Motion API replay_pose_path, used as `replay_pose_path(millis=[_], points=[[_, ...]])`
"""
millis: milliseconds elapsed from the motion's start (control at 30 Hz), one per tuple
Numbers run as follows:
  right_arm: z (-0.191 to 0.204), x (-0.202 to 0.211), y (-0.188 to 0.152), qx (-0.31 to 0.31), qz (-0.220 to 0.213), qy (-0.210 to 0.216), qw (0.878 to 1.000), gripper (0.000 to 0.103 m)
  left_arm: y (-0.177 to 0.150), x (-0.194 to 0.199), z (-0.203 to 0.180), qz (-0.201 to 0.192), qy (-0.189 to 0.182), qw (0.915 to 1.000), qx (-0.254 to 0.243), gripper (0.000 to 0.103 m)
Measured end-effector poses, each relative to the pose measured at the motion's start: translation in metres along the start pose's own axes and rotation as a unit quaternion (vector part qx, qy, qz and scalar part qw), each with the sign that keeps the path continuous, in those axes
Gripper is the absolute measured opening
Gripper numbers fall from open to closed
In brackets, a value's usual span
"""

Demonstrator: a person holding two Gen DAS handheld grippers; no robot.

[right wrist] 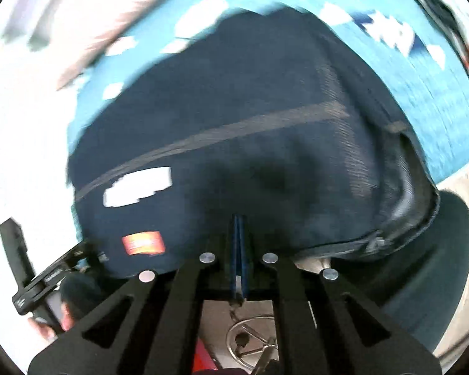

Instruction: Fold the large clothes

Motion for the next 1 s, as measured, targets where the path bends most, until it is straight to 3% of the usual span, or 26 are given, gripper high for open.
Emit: replay_pose_path(millis=[133,200,300,433,533,600,700,800,1000], points=[[0.041,-0.017,-0.015,0.054,0.032,0.020,0.998,0.002,-0.013,-0.008,-0.039,0.020,-0.047,0.9984,-0.026,0.065],[0.041,-0.045,-0.031,0.063,0.063,-0.011,0.996,0.000,-0.029,-0.031,-0.041,0.044,-0.030,0.9978,-0.040,0.065],[0.027,-0.084,-0.042,0.051,0.051,-0.027,0.997,0.000,-0.042,-0.063,-0.042,0.041,0.008,0.9960,-0.079,0.065],[0.030,-0.079,-0.041,0.059,0.060,-0.037,0.996,0.000,-0.041,-0.058,-0.046,0.051,0.015,0.9957,-0.077,0.065],[0.034,-0.069,-0.035,0.038,0.069,-0.019,0.997,0.000,-0.032,-0.042,-0.038,0.048,-0.001,0.9974,-0.053,0.066],[0.027,-0.052,-0.022,0.019,0.053,-0.009,0.998,0.000,-0.019,-0.025,-0.020,0.023,0.021,0.9988,-0.037,0.065],[0.028,-0.035,-0.001,0.008,0.031,-0.002,0.999,0.003,-0.001,-0.009,-0.004,0.009,0.004,1.0000,-0.001,0.065],[0.037,-0.023,0.024,0.024,0.004,-0.001,1.000,0.003,0.019,-0.005,-0.006,-0.002,-0.001,0.9999,0.014,0.065],[0.075,-0.017,0.065,0.047,-0.021,0.025,0.998,0.003,0.072,-0.005,-0.042,-0.024,-0.054,0.9981,0.018,0.065]])
Point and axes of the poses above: each gripper's, at about its wrist camera, not at the fingertips, and x roughly against the way its jaws point, z to its left, y to its top, the point moved 8 cm from there along -x, roughly the way its jaws point, and after that the axes turned 6 degrees about -z, right-handed, at the moved point
